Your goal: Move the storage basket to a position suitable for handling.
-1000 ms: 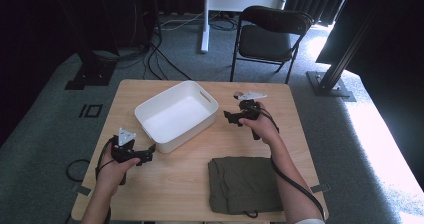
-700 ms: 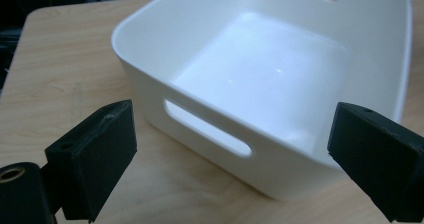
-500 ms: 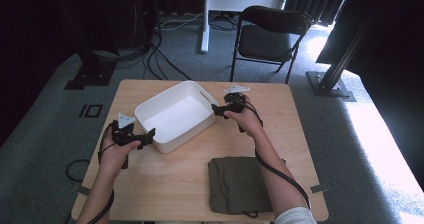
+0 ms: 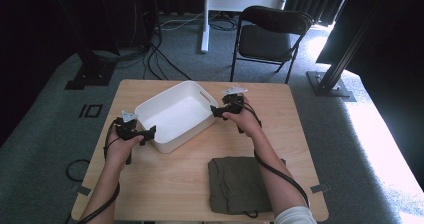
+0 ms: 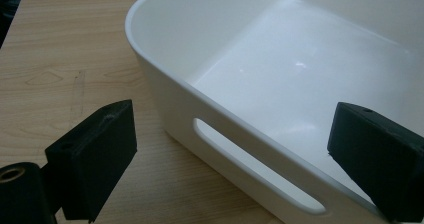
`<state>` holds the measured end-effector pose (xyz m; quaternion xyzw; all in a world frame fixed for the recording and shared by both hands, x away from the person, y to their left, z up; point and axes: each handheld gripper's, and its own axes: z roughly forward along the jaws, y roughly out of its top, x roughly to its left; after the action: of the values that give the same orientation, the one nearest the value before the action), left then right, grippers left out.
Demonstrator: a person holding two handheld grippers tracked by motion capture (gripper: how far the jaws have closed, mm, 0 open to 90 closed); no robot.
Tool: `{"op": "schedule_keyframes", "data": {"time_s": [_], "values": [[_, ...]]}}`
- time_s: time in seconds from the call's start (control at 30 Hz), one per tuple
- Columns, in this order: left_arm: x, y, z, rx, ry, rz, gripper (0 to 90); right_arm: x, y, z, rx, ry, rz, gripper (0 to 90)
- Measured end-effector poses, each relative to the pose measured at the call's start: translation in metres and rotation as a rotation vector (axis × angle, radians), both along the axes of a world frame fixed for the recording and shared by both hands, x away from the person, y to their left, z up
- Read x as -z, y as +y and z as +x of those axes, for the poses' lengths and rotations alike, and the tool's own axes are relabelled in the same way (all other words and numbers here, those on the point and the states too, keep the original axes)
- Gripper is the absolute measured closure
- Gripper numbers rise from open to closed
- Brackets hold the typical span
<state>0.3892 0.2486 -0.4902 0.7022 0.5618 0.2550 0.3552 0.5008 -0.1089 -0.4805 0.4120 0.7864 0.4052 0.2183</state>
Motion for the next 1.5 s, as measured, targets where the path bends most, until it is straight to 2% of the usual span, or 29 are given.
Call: {"op": "schedule_keyframes", "data": {"time_s": [0.13, 0.3, 0.5, 0.57, 0.73, 0.87, 0.97, 1.23, 1.5], "values": [[0.002, 0.000, 0.003, -0.011, 0.005, -0.010, 6.6, -0.001, -0.003, -0.003, -0.004, -0.001, -0.001, 13.7], [0.002, 0.001, 0.006, -0.021, 0.001, 0.004, 6.6, -0.001, -0.008, -0.008, -0.006, 0.002, 0.001, 13.7], [0.006, 0.004, 0.010, -0.036, 0.010, 0.027, 6.5, -0.001, -0.014, -0.025, -0.033, 0.001, -0.004, 13.8], [0.008, 0.005, 0.011, -0.041, 0.012, 0.008, 6.6, -0.001, -0.015, -0.027, -0.033, -0.001, -0.007, 13.8], [0.008, 0.008, 0.014, -0.053, 0.008, 0.005, 6.5, -0.001, -0.019, -0.040, -0.034, -0.009, -0.014, 13.8], [0.007, 0.009, 0.017, -0.059, 0.009, 0.022, 6.5, 0.001, -0.023, -0.052, -0.042, -0.005, 0.001, 14.1], [0.008, 0.009, 0.019, -0.064, 0.006, 0.020, 6.5, 0.001, -0.023, -0.060, -0.045, -0.007, 0.001, 14.6], [0.006, 0.006, 0.026, -0.053, 0.007, 0.053, 6.5, 0.004, -0.027, -0.079, -0.054, 0.005, 0.007, 14.6], [0.006, 0.004, 0.034, -0.062, 0.007, 0.064, 6.5, 0.006, -0.030, -0.097, -0.055, -0.001, 0.012, 14.6]]}}
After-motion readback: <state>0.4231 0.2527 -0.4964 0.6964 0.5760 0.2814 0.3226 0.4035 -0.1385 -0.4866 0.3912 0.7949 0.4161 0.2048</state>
